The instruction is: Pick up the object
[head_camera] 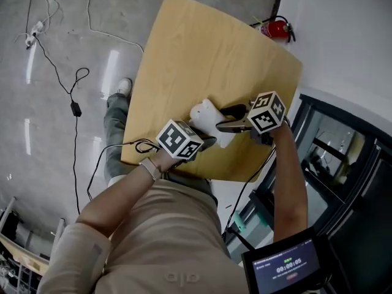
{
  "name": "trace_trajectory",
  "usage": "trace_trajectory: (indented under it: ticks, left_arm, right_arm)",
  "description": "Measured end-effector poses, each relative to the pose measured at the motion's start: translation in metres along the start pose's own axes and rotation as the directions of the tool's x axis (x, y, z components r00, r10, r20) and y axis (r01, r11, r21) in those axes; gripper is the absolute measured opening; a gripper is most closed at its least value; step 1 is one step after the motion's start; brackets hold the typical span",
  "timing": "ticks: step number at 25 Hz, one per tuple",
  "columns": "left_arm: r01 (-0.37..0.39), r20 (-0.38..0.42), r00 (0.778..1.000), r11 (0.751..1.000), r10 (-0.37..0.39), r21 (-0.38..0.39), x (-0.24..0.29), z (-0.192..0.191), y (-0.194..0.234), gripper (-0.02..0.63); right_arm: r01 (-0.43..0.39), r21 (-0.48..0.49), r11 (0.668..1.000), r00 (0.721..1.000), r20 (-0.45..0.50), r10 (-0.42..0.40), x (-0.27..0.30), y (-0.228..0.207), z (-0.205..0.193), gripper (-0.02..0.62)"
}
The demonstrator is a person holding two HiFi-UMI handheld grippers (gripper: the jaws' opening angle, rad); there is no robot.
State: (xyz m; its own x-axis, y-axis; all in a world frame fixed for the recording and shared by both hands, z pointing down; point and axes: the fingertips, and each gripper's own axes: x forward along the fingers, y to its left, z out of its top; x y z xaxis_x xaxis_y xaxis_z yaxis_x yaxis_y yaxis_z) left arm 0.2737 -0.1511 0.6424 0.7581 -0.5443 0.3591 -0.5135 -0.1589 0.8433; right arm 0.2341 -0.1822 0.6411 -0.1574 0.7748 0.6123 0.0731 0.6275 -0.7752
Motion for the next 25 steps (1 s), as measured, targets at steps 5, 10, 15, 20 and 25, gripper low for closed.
trace_trajectory:
  ticks: [5,10,15,20,25]
  left_arm:
    - [0.085,-0.106,0.991,0.996,-0.083,0.009,-0.022,-0.020,-0.001,0.143]
    - [0.138,-0.164,0.979,0.986,-0.121,0.090,-0.032,-0.029,-0.004,0.132]
    - [0.168,-0.280,0.958,0.917,-0.066,0.361,-0.056,-0.045,-0.006,0.130]
    - [0.181,-0.287,0.957,0.866,-0.046,0.466,-0.107,-0.030,-0.006,0.130]
    - [0.137,-0.301,0.947,0.704,0.114,0.697,-0.173,0.028,-0.008,0.130]
  right_arm:
    - [-0.071,-0.011,0.997,0.990,-0.121,0.069,0.036,0.021,0.004,0.262]
    - [-0.065,-0.123,0.990,0.977,-0.212,0.037,0.065,0.035,0.002,0.325]
    - [0.003,-0.234,0.972,0.995,-0.098,-0.026,0.080,0.059,0.014,0.324]
    - [0.160,-0.332,0.930,0.983,0.134,-0.122,0.074,0.086,0.069,0.322]
    - [0.439,-0.418,0.795,0.883,0.361,-0.298,0.037,0.121,0.149,0.322]
